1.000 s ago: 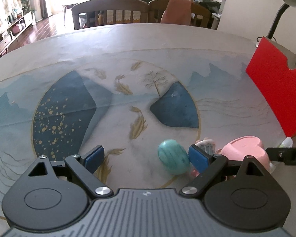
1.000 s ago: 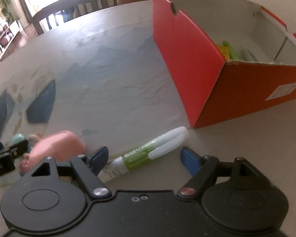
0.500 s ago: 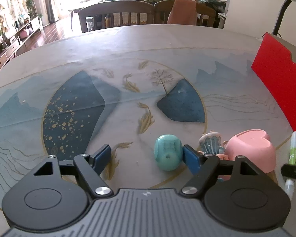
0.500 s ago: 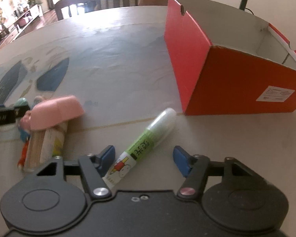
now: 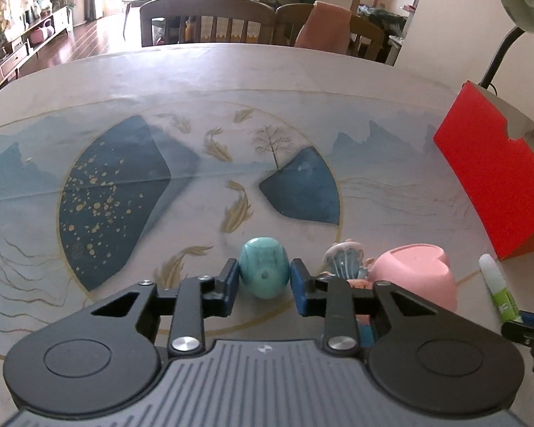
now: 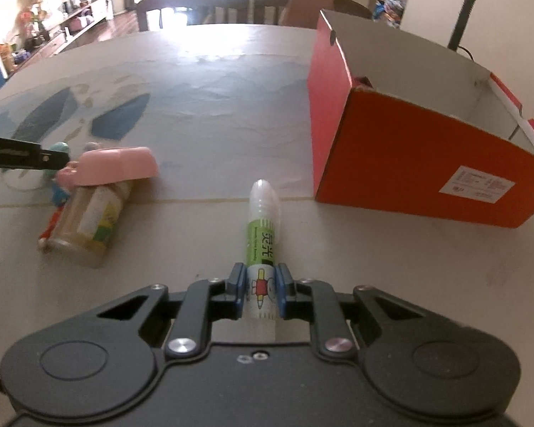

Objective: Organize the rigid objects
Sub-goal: 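Carry the teal egg and glue stick into the red box and open both grippers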

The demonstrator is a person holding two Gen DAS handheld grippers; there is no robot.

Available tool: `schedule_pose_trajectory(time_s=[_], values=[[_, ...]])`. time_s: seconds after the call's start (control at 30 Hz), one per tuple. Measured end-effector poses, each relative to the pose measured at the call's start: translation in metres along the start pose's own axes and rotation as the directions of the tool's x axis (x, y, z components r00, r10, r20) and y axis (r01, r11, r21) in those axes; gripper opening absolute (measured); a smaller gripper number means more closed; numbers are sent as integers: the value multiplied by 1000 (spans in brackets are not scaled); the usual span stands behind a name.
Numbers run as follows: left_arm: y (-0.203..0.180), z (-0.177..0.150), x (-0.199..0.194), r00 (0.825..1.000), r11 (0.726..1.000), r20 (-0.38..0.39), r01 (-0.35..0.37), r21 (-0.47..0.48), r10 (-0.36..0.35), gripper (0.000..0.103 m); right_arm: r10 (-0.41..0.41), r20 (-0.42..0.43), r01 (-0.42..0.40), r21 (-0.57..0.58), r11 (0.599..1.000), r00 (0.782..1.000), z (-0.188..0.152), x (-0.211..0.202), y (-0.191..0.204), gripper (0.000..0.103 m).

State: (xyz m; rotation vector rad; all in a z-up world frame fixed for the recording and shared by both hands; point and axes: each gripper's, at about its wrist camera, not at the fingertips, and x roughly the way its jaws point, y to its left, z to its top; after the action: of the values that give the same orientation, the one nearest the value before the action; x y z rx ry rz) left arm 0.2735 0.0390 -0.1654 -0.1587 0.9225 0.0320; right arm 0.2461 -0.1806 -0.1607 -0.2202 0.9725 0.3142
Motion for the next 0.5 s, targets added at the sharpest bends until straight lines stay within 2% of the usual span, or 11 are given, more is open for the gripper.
schedule_pose_trajectory(time_s=[0.27, 0.5], values=[[6, -7, -13, 1000, 998, -11, -2, -62, 2, 30, 81, 18, -81, 21, 997, 997, -6, -37, -18, 16], [3, -12, -41, 1000, 997, 5, 24, -69, -24, 30, 130, 41, -131, 28, 991, 991, -6, -54, -25, 16]])
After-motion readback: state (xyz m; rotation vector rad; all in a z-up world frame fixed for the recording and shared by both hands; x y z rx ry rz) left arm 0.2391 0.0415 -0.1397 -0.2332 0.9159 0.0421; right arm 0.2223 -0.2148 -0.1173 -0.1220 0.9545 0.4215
